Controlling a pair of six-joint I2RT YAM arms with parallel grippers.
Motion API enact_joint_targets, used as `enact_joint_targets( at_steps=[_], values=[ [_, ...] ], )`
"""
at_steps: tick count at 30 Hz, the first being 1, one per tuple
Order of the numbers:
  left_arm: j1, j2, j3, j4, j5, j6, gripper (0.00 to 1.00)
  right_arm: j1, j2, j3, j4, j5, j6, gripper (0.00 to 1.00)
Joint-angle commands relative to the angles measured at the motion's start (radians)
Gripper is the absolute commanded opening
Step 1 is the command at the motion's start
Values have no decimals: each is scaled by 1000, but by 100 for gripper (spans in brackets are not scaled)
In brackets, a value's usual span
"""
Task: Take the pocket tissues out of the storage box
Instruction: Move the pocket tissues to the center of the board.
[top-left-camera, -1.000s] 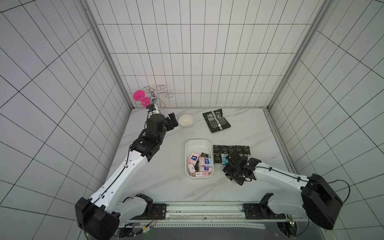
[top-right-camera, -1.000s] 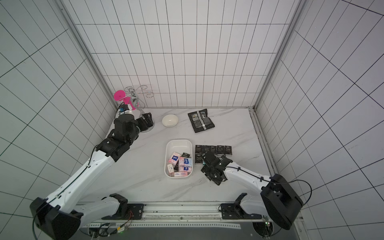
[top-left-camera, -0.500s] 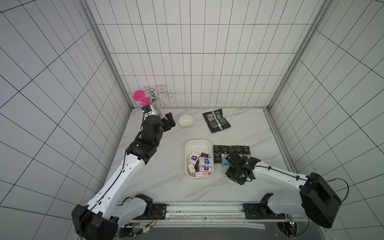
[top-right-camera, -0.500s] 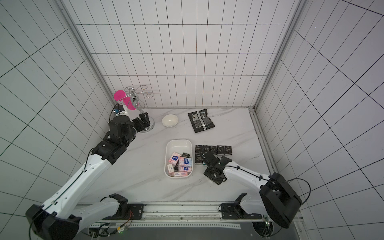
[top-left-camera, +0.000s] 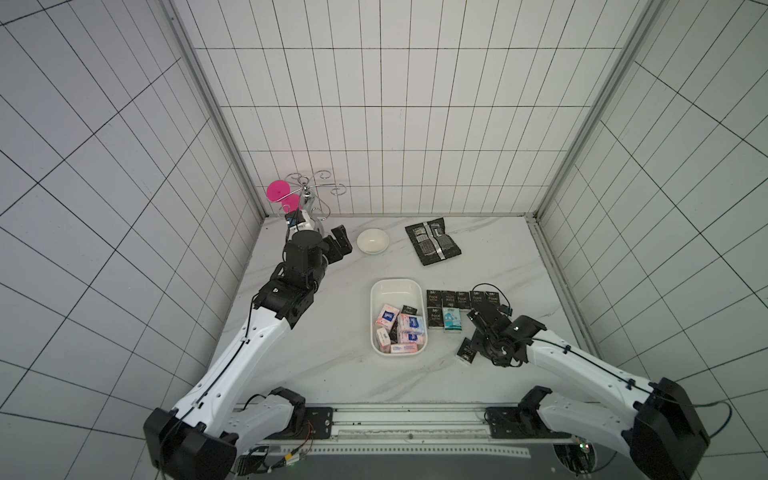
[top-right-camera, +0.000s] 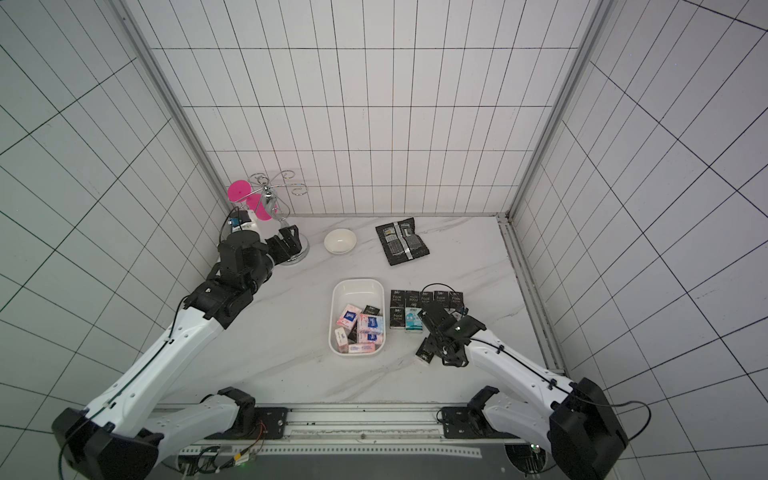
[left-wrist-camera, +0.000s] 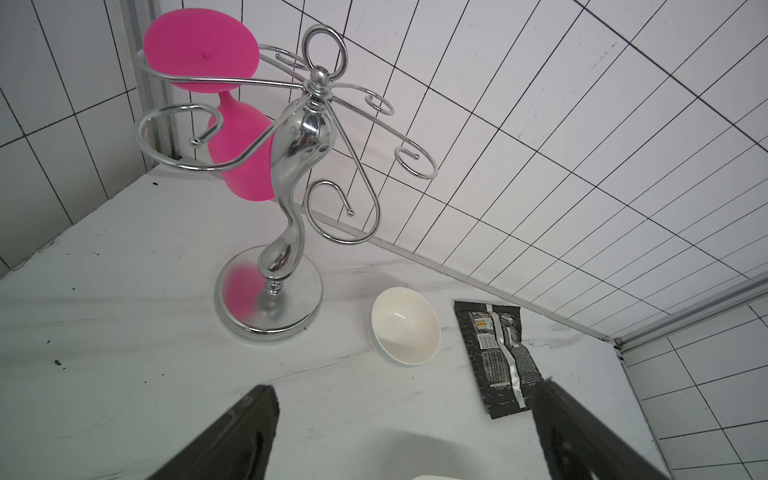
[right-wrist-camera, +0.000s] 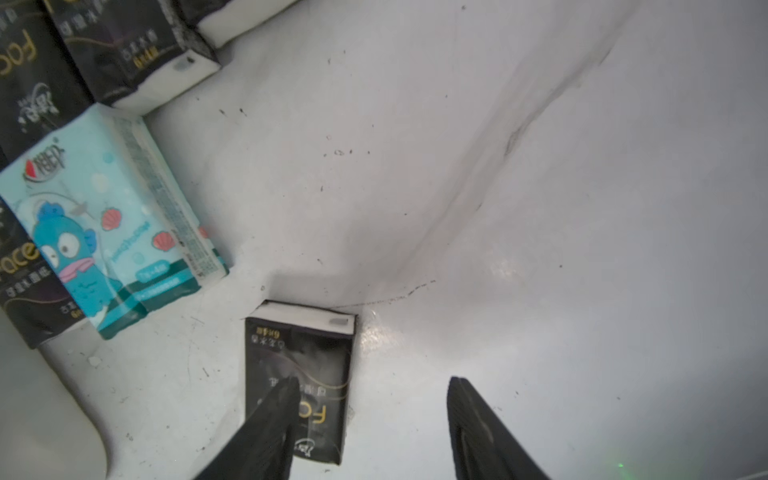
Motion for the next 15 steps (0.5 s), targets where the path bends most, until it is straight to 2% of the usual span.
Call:
enact_joint_targets(
  at_steps=[1,6,10,15],
  values=[
    [3,16,12,21,14,-1,99,23,-14,18,-2,-9,17,66],
    [4,27,17,24,11,11,99,58,39,38,40,-13,47,72],
    [4,24,23,20,-2,21,99,68,103,36,91,-61,59,73],
    [4,27,17,21,3,21,99,84,135,44,116,-53,67,73]
  ],
)
